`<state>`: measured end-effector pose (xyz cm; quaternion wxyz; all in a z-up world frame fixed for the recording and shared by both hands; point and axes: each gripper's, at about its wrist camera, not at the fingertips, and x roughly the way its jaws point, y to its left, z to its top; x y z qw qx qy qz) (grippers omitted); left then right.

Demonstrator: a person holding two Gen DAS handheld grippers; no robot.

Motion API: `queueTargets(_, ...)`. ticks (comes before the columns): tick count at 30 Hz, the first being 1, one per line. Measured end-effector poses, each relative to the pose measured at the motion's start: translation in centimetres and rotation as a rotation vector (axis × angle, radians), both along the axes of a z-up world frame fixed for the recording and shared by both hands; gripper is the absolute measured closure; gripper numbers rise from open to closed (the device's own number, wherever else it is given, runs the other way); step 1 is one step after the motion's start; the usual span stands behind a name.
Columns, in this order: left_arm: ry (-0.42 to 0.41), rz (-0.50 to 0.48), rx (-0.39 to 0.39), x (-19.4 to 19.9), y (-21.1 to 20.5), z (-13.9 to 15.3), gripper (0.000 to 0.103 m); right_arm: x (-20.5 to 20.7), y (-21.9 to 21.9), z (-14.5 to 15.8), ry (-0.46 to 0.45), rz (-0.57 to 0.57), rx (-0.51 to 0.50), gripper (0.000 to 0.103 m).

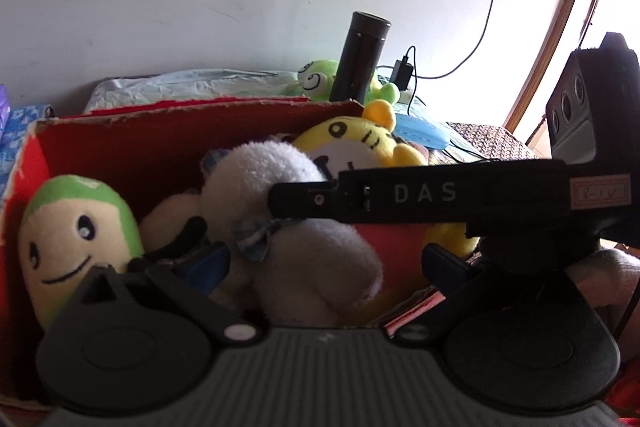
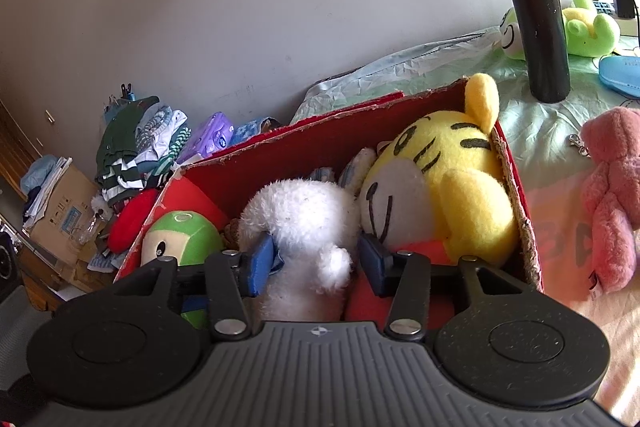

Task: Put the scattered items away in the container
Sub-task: 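Lower the bunny into the red box and open the right tool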

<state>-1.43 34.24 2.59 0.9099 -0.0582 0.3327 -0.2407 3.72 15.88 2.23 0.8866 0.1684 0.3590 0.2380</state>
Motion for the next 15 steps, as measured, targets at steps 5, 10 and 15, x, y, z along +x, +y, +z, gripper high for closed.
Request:
queueTargets(5,0.006,0.078,-0.057,-0.4,2.2,1.4,0.001,-0.3,-0.7,0.8,0.034,-0.014,0.045,0.054)
queueTargets(10,-0.002,0.139,0.001,-1.2,2.1,2.2,0.001,-1.6,-1.4,2.1,0.009,-0.038,0.078,0.053)
queueTargets(15,0.004,0.179,0.086,-1.5,0.8,2.4,0.001,-3.2,-1.2,2.6,-0.019,-0.054,0.071,0.053)
